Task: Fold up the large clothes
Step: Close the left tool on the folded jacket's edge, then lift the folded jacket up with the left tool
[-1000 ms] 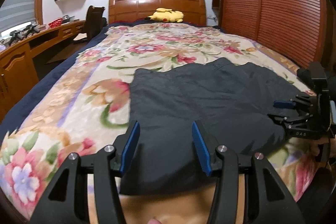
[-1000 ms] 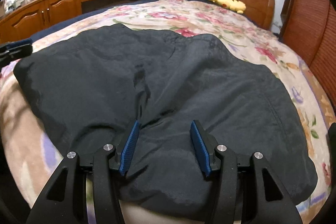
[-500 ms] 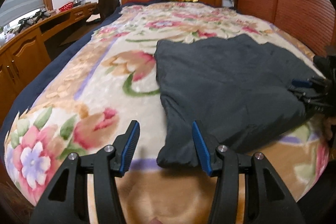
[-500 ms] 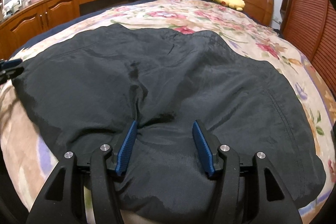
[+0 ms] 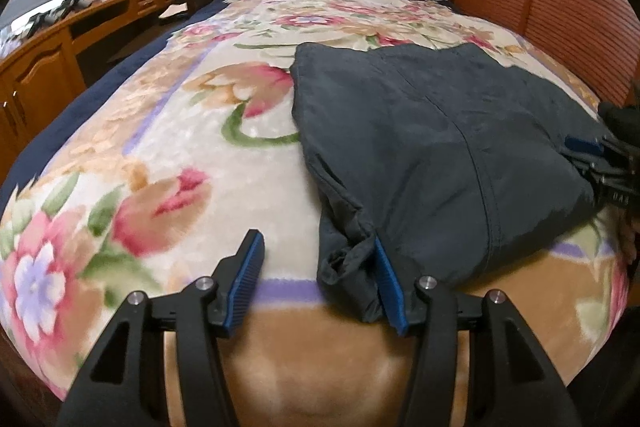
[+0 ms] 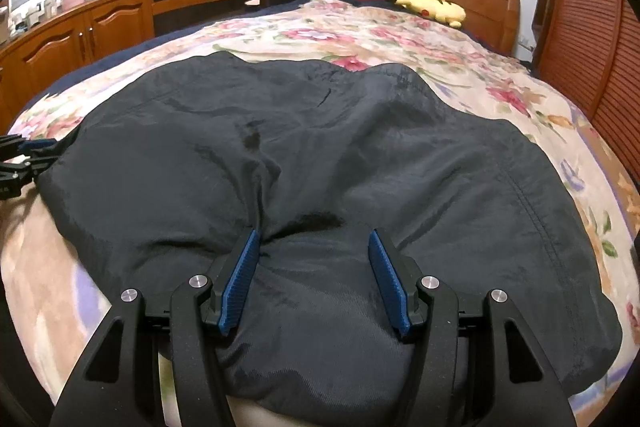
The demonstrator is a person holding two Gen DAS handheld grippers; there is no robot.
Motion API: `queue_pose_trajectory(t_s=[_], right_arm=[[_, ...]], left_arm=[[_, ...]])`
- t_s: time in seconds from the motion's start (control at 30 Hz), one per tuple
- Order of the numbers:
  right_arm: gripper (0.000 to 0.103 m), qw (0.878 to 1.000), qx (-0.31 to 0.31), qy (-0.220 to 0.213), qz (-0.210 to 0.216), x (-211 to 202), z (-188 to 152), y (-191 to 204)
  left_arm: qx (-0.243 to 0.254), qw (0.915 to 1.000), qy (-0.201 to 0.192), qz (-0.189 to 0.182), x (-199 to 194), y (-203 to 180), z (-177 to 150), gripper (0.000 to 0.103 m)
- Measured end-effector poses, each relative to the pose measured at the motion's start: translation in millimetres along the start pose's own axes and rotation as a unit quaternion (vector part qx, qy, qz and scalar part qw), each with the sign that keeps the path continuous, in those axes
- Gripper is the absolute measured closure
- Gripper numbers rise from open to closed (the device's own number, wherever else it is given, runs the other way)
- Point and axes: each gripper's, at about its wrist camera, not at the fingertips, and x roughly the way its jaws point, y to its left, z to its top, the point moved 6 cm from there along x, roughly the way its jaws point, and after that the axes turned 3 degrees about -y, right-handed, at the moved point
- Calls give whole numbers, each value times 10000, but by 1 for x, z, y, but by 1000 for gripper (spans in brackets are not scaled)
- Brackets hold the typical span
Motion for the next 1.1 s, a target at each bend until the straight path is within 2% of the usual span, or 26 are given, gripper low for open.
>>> queue_pose_trajectory(t_s=[0.07,0.13,0.2,0.27,0.33,0.47,0.73,0.87,0.97,1.1], right_arm=[[45,10000,5,-1,13,0,0,1],[45,10000,-4,1,7,0,0,2],[45,10000,-14,3,9,1,0,2],[45,10000,-9,3,24,0,0,3],[45,10000,-13,4,26,1,0,4],[45,10000,-12,-7,10,0,0,4],[45,9996,74,1,280,-9,-2,1],[45,9979,227,-187,585,-32,-3,1],[45,9978,160,-289,574,-45,-4,4],[45,9990,36,-197,402,-43,-12,0]], left_arm=[[18,10000,-24,60,-1,-2,0,50],[-15,10000,-34,31,-2,-4,0,55],[-41,9999,-9,-114,-4,-6,-1,70],[-13,9997,16,-227,-7,-11,-1,80],[54,9998,2,-191,-10,-14,-2,83],[107,9996,-71,-257,-17,-20,3,96],[257,9942,-991,-334,-68,-48,63,98],[396,9910,-1204,-420,-81,-65,89,98],[448,9880,-1376,-532,-90,-81,106,98],[560,9844,-1524,-674,-99,-110,124,99]])
